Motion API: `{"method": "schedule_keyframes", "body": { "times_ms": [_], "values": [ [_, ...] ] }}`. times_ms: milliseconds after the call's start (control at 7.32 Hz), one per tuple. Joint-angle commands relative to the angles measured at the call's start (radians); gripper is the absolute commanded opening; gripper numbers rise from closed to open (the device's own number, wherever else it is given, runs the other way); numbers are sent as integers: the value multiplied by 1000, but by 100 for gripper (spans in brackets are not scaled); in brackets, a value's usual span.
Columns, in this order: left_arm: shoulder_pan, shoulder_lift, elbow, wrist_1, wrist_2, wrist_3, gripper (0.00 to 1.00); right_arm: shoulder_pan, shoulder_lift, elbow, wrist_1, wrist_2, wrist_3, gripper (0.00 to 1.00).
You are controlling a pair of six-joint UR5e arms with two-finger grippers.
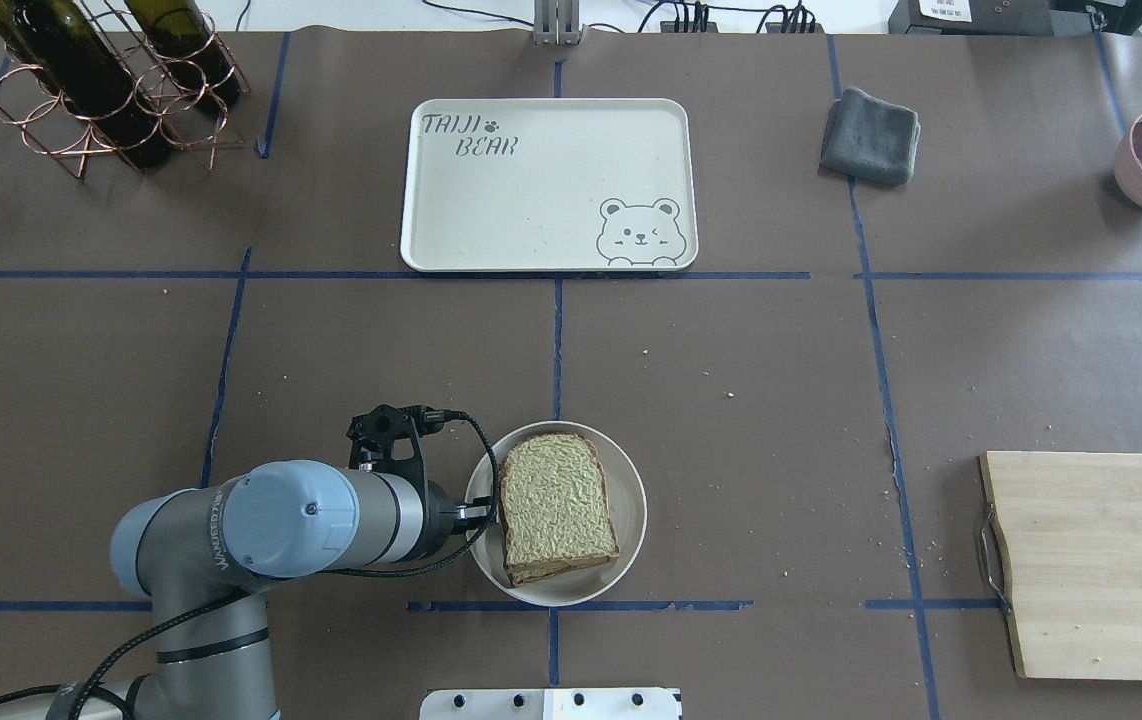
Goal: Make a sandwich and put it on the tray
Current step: 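Grasp the plate rim nearest the left gripper, then lift the plate and carry it onto the white tray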
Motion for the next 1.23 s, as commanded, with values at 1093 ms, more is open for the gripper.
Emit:
{"method": "schedule_keyframes", "body": {
  "times_ms": [1093],
  "values": [
    [-461,-287,313,-3,-305,180,0,9,1,-16,3,-8,-6,100]
  ]
}}
